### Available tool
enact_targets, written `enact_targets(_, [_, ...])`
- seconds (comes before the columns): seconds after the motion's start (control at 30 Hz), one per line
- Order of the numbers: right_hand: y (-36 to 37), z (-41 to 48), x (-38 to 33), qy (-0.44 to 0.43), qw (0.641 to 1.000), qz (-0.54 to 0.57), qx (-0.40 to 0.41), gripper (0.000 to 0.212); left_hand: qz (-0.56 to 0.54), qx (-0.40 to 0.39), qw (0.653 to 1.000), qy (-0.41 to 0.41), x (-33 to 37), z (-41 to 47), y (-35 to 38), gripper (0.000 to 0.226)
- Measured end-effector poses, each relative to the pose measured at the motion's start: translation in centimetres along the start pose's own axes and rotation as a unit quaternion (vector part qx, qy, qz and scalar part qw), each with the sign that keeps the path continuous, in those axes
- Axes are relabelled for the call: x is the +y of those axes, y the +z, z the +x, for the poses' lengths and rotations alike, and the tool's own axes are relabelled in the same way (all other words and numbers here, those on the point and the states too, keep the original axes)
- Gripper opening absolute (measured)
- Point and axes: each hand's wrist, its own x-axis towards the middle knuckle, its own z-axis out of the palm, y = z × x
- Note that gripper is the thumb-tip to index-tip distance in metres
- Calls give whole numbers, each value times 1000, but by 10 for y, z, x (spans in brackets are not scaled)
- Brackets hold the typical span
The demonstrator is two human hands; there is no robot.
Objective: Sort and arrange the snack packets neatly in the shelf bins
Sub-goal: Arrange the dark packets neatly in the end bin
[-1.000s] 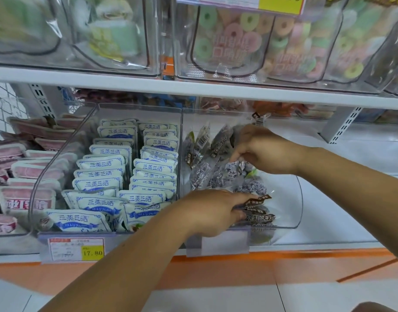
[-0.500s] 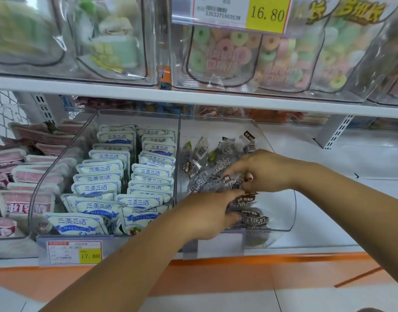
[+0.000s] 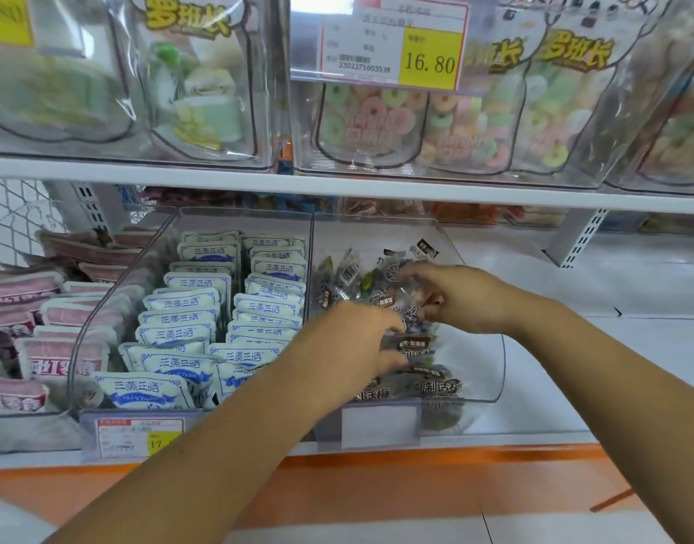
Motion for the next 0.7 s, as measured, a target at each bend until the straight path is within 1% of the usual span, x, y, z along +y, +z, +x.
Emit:
enact_targets(0.03, [2, 0, 3, 7, 999, 32, 13, 54, 25, 46, 999, 1, -3, 0, -6, 27])
enact_targets(0.07, [3, 0, 6, 9, 998, 61, 24, 47, 42, 87, 995, -2, -7, 0, -12, 26])
enact_targets(0.13, [5, 1, 9, -1, 993, 110, 33, 30, 71, 141, 987, -11, -15, 0, -19, 34])
enact_targets(0.17, [6, 1, 9, -9, 989, 140, 34, 28, 85, 145, 986, -17, -19, 0, -20, 41])
enact_targets(0.23, [4, -1, 7, -22, 980, 191, 40, 32, 126, 136, 982, -20, -25, 1, -18, 50])
enact_targets(0.3, [3, -4, 7, -34, 975, 212, 49, 33, 160, 122, 979, -17, -28, 3, -15, 50])
enact_targets(0.37, [3, -4, 7, -39, 981, 183, 51, 29, 176, 104, 979, -14, -29, 5, -16, 45])
enact_targets(0.4, [4, -3, 7, -36, 989, 138, 43, 27, 172, 93, 981, -13, -29, 6, -17, 43])
enact_targets(0.43, [4, -2, 4, -32, 996, 80, 25, 27, 154, 84, 984, -14, -29, 6, -20, 41])
enact_targets(0.5, [3, -1, -2, -24, 1000, -7, -11, 37, 81, 83, 993, -16, -30, 6, -26, 34])
enact_targets(0.53, [0, -2, -6, -24, 999, -10, -19, 45, 48, 92, 995, -15, -31, 5, -29, 32])
enact_targets(0.6, [-6, -6, -13, -47, 998, 27, -17, 54, 31, 113, 993, -3, -35, 2, -34, 33])
enact_targets(0.63, [-8, -8, -18, -65, 997, 37, -19, 53, 40, 119, 992, 2, -38, -1, -36, 34])
enact_targets(0.7, [-3, -9, -25, -96, 995, 23, -18, 46, 60, 112, 992, 9, -43, -6, -36, 38])
